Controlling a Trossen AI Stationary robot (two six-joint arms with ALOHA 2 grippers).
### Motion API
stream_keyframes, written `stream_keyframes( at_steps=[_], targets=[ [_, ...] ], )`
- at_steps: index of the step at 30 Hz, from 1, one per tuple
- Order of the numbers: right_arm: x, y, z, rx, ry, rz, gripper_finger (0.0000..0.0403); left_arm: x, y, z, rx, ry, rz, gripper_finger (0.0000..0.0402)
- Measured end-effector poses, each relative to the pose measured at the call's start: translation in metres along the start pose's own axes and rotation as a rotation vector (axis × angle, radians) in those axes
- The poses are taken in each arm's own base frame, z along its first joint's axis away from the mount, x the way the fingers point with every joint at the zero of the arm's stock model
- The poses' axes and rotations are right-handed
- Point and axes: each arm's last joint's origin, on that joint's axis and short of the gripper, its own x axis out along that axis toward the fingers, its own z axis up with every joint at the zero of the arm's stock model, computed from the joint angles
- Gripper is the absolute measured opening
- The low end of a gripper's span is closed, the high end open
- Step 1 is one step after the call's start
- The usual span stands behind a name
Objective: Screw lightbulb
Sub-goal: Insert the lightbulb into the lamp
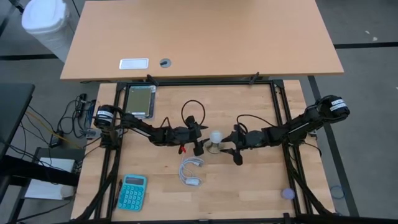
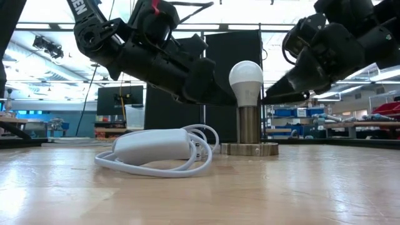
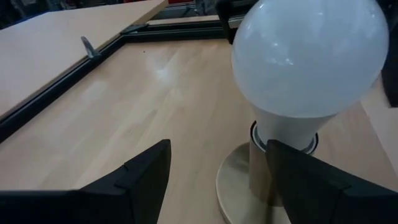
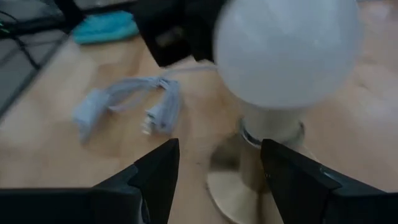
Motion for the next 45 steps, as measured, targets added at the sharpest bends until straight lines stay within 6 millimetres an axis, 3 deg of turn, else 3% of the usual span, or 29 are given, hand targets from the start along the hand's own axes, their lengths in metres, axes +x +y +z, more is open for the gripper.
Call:
stream_keyframes(
  at_steps=[11,23,39,45],
  targets=[
    [0.003,-0.017,0.003,0.020,0.007,-0.036,0.0230,-0.003,-0.010,-0.001,-0.003,0.012,-0.104,0.0268],
    [0.004,-0.020,0.010,0.007,-0.048,0.005,0.0230,-0.003,-0.010,0.003,-0.022,-0.027,-0.056,0.0268],
    [-0.001,0.006,0.006,0.060,-0.051,0.088,0.0230,0.000,0.000,0.003,-0.054,-0.031,0.030,0.0269],
    [-0.004,0.013,0.001,0.054,-0.046,0.016,0.0230,0.002,0.005,0.000,-0.019,0.001,0.033,0.0269]
  ],
)
